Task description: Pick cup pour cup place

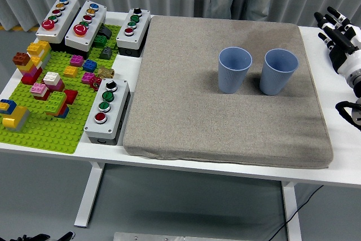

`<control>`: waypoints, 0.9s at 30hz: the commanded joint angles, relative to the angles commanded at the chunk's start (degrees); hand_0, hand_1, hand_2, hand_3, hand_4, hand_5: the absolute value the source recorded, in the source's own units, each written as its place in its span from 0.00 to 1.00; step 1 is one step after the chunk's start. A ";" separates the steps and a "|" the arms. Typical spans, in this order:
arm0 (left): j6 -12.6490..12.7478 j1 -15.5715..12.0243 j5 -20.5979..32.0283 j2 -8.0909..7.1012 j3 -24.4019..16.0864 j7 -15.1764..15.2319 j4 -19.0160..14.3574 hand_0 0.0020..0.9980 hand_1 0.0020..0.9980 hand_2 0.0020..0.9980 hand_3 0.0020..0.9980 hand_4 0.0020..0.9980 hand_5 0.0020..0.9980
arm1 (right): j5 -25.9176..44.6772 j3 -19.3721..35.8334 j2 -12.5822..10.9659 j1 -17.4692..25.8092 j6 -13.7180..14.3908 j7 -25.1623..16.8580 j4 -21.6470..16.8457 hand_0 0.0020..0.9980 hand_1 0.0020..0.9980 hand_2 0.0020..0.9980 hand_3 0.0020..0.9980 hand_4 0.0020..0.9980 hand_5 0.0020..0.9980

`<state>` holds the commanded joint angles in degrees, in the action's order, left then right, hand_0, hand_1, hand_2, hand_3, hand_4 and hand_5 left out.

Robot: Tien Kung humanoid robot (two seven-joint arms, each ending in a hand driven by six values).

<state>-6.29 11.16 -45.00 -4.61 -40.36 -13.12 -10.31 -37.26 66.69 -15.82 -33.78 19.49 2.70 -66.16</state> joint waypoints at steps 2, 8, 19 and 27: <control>0.02 -0.01 0.09 0.06 0.03 -0.01 0.00 0.77 0.75 0.80 0.65 0.50 1.00 | -1.44 0.34 1.04 -0.06 0.38 -0.35 1.08 0.96 0.82 0.85 0.79 0.81 1.00; 0.04 -0.02 -0.07 0.12 -0.07 0.00 0.00 0.77 0.76 0.80 0.65 0.50 1.00 | -4.28 0.08 1.65 0.09 0.89 -0.69 1.91 0.97 0.82 0.86 0.80 0.80 1.00; -0.03 -0.08 0.07 0.17 0.10 -0.02 0.00 0.77 0.76 0.80 0.65 0.50 1.00 | -6.78 0.20 1.74 0.12 1.44 -0.76 2.00 0.99 0.83 0.87 0.81 0.80 1.00; 0.02 -0.29 0.73 0.33 0.80 0.09 0.00 0.77 0.76 0.80 0.65 0.50 1.00 | -6.58 0.44 1.98 0.25 1.37 -0.69 2.07 0.99 0.84 0.87 0.82 0.80 1.00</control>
<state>-6.28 10.87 -44.27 -4.28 -39.56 -13.04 -10.31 -43.84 67.12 -13.85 -33.53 20.86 2.01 -64.09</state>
